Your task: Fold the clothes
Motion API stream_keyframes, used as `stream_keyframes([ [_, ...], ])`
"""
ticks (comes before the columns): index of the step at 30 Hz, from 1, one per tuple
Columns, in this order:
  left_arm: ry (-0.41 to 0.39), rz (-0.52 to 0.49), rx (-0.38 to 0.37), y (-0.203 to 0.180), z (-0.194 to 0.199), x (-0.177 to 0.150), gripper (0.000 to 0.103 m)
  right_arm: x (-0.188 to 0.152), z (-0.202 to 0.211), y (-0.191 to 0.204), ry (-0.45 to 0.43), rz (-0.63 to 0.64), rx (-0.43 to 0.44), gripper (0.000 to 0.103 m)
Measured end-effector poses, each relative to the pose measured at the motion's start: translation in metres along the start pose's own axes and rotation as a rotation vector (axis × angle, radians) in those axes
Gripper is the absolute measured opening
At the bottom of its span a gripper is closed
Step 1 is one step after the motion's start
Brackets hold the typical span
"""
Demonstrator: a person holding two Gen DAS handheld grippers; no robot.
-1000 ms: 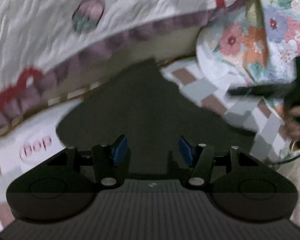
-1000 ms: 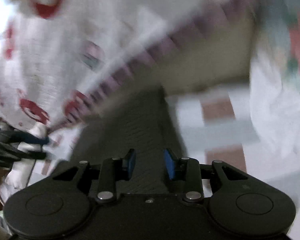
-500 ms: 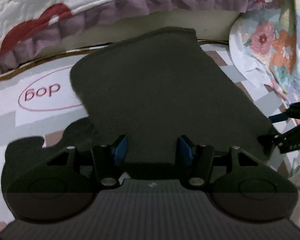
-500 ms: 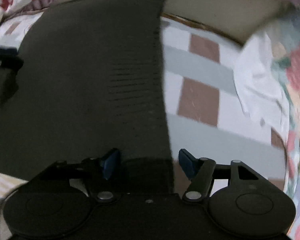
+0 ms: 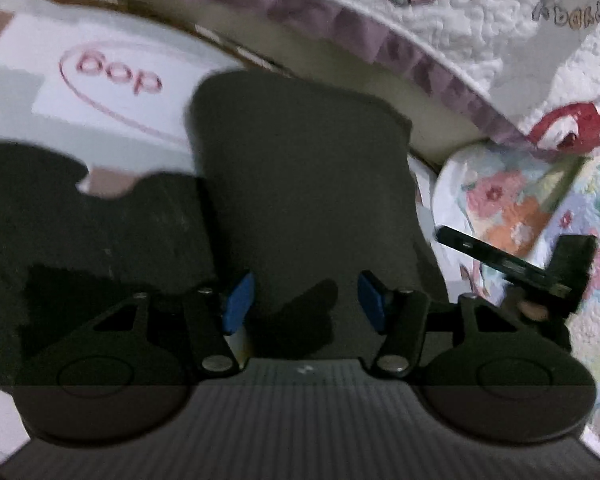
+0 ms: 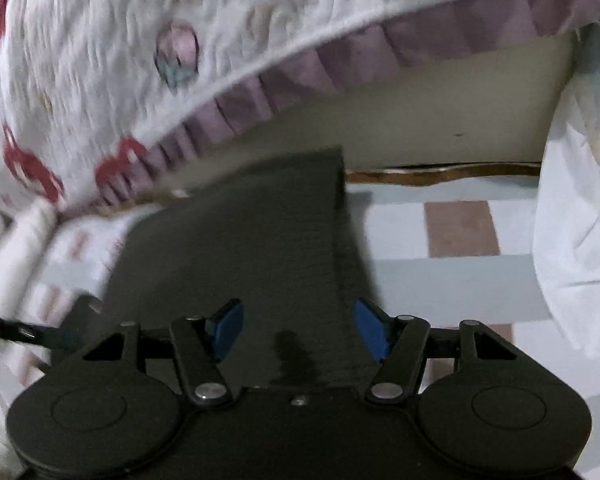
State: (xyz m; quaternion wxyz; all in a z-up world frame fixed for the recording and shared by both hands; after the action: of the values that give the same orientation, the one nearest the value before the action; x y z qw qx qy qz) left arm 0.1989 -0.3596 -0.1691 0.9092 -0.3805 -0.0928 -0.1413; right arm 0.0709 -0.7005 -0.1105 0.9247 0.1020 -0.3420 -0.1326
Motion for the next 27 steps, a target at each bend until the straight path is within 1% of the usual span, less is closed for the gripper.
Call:
stream_keyframes([
  [3,0.009,-0.098,0.065,-0.004,-0.008,-0.005,0.056,-0.004,-0.003,-0.014,0.017,-0.021,-0.005,0.068],
  [4,0.016,-0.131,0.071,-0.005,-0.011,-0.005,0.056,-0.006,-0.004,-0.019,0.023,-0.028,-0.007,0.068],
  [5,0.023,-0.143,0.061,-0.005,-0.013,-0.006,0.056,-0.007,-0.005,-0.024,0.029,-0.035,-0.008,0.068],
  [6,0.029,-0.128,0.034,-0.003,-0.015,-0.006,0.056,-0.009,-0.006,-0.029,0.035,-0.042,-0.010,0.068],
  [8,0.039,-0.078,-0.030,0.003,-0.018,-0.006,0.059,-0.011,-0.008,-0.038,0.046,-0.056,-0.013,0.068],
  [10,0.026,0.050,-0.118,0.015,-0.018,-0.007,0.066,-0.014,-0.011,-0.048,0.058,-0.083,-0.001,0.068],
  [11,0.017,0.125,-0.166,0.022,-0.019,-0.007,0.067,-0.015,-0.016,-0.053,0.066,-0.128,0.042,0.068],
  [13,0.008,0.240,-0.222,0.036,-0.022,-0.004,0.068,-0.017,-0.024,-0.061,0.083,-0.210,0.120,0.068],
  [14,0.004,0.294,-0.246,0.043,-0.023,-0.003,0.068,-0.019,-0.028,-0.061,0.101,-0.230,0.133,0.068],
  [16,-0.012,0.277,-0.196,0.045,-0.025,-0.002,0.068,-0.021,-0.034,-0.057,0.129,-0.217,0.140,0.068],
  [17,-0.019,0.239,-0.158,0.041,-0.026,-0.002,0.068,-0.022,-0.037,-0.055,0.140,-0.205,0.142,0.068],
  [19,-0.032,0.149,-0.078,0.030,-0.031,-0.005,0.075,-0.022,-0.042,-0.051,0.156,-0.188,0.150,0.069],
  [20,-0.038,0.104,-0.038,0.025,-0.033,-0.006,0.078,-0.022,-0.043,-0.053,0.154,-0.202,0.163,0.069],
  [21,-0.036,0.093,-0.040,0.022,-0.036,-0.006,0.083,-0.022,-0.044,-0.055,0.150,-0.214,0.170,0.070],
  [23,-0.024,0.092,-0.074,0.021,-0.043,-0.006,0.085,-0.021,-0.045,-0.056,0.139,-0.226,0.178,0.070],
  [24,-0.012,0.119,-0.092,0.022,-0.047,-0.005,0.085,-0.021,-0.045,-0.057,0.132,-0.224,0.180,0.070],
  [27,-0.015,0.204,-0.119,0.025,-0.051,-0.004,0.091,-0.022,-0.046,-0.061,0.105,-0.230,0.207,0.070],
])
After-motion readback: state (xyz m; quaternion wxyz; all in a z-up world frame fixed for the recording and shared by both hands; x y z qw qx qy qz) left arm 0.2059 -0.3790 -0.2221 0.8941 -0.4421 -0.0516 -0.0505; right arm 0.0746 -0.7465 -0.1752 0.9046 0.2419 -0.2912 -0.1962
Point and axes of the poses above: each gripper's, at about its wrist camera, not at the fingertips, and z roughly against the way its jaws point, y to its left, x to its top, the point moved 2 cm from there along -z, roughly the way its jaws point, and after that the axes turned 4 degrees about z, right-handed, at the moved point
